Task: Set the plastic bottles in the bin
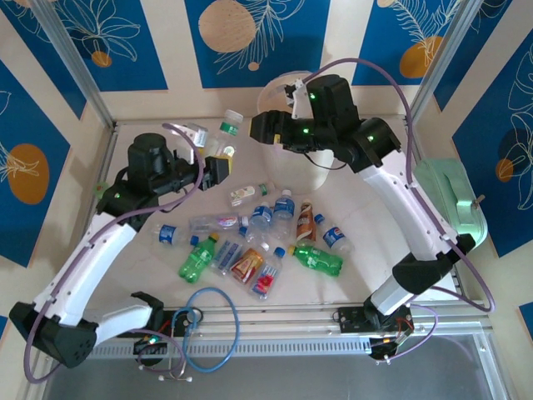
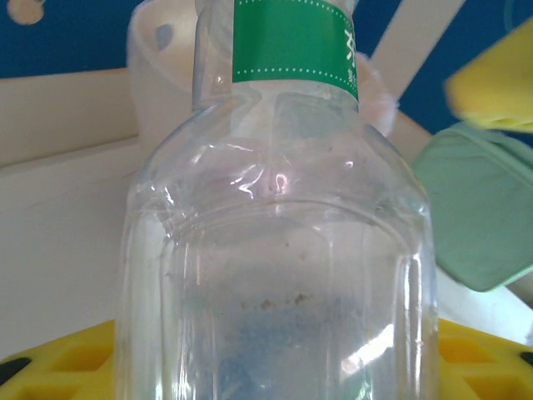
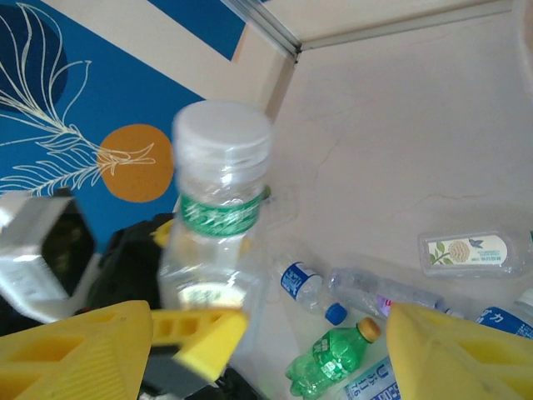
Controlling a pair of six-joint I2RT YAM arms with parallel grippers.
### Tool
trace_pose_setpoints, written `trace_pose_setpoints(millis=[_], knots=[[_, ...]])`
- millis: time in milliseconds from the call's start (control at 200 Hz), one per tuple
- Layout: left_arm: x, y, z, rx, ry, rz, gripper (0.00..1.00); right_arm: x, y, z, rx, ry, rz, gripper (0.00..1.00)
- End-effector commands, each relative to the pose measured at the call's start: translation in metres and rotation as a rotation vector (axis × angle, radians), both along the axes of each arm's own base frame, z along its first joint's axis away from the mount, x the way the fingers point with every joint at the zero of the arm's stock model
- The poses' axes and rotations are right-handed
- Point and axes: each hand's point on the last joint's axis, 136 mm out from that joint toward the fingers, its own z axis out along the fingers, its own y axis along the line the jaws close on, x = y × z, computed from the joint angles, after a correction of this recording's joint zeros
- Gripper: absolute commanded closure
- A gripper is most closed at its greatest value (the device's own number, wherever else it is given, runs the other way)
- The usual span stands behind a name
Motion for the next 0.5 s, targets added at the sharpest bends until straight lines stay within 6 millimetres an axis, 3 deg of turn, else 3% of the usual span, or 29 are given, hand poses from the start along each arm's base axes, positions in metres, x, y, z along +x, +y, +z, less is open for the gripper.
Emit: trace_pose_setpoints(millis=[0, 95, 370, 495], knots=[[-0.026, -0.012, 0.011, -0.031, 0.003, -0.122, 0.48, -0.015, 0.008, 0.004, 0.037, 0.014, 0.081, 0.26], [-0.030, -0.015, 0.005, -0.012, 0.013, -0.147, 0.48, -0.021, 0.018, 0.010, 0.101, -0.007, 0.112, 0.25], [-0.047, -0.022, 0.006, -0.028, 0.015, -0.235, 0.48, -0.014, 0.028, -0.011, 0.083, 0.046, 0.091, 0.23], [-0.053, -0.025, 0.006, -0.031, 0.022, -0.270, 0.48, -0.010, 0.032, -0.010, 0.084, 0.041, 0.095, 0.24]])
